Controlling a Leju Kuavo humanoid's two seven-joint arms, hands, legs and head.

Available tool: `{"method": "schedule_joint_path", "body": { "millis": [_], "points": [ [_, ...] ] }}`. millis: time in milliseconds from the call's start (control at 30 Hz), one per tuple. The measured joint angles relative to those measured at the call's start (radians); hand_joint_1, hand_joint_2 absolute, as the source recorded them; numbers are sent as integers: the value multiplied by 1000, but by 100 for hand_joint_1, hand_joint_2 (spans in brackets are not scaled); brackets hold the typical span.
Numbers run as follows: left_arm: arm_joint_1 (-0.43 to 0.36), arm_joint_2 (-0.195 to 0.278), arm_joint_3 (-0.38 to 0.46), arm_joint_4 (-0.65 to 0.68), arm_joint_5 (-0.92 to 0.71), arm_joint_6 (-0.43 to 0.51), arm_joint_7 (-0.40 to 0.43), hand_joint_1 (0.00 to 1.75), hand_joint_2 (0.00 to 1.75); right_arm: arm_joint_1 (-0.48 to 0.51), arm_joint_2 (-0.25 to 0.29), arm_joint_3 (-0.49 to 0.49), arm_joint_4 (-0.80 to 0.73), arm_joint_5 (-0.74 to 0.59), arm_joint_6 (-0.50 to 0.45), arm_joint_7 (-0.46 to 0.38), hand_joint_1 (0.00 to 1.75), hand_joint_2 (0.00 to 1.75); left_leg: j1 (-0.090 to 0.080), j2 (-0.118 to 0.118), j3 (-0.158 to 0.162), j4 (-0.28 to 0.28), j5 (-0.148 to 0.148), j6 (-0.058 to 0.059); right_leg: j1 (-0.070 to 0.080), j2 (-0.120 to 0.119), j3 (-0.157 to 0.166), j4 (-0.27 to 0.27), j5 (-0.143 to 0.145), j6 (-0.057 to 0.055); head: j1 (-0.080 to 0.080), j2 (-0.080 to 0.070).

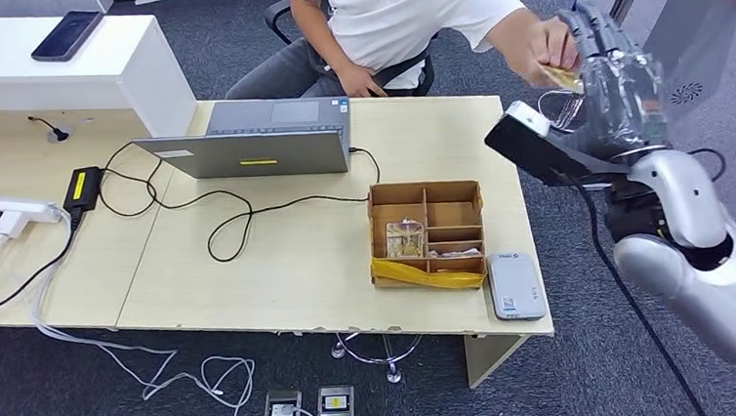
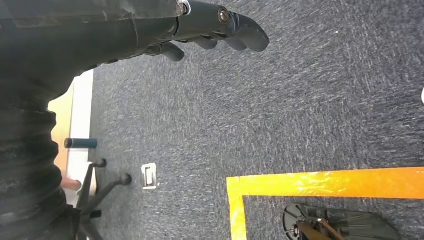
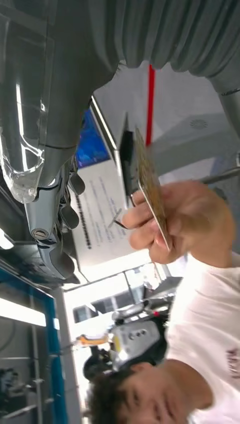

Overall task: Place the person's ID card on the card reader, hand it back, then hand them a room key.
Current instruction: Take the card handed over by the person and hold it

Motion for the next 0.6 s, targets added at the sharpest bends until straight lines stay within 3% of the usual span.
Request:
{"method": "schedule_joint_path", "body": {
  "millis": [167,500,567,600],
  "points": [
    [3,0,0,0,4,0,1,0,175,-21,65,82,77,-15,-6,-8,0,175,0,0,0,0,0,0,0,0,0,0,0,0,0,0],
    [8,0,1,0,16,7,0,0,175,-44,126,159,160,-34,-25,-17,0,175,0,1,0,0,0,0,0,1,0,-1,0,0,0,0],
    [9,0,1,0,16,8,0,0,175,-49,133,170,173,-34,-29,-17,18,175,0,1,1,0,0,0,0,1,0,-1,0,0,0,0],
    [10,0,1,0,16,9,0,0,175,-51,136,176,178,-34,-31,-17,62,175,0,1,1,0,0,0,0,1,0,-1,0,0,0,0]
  ]
}}
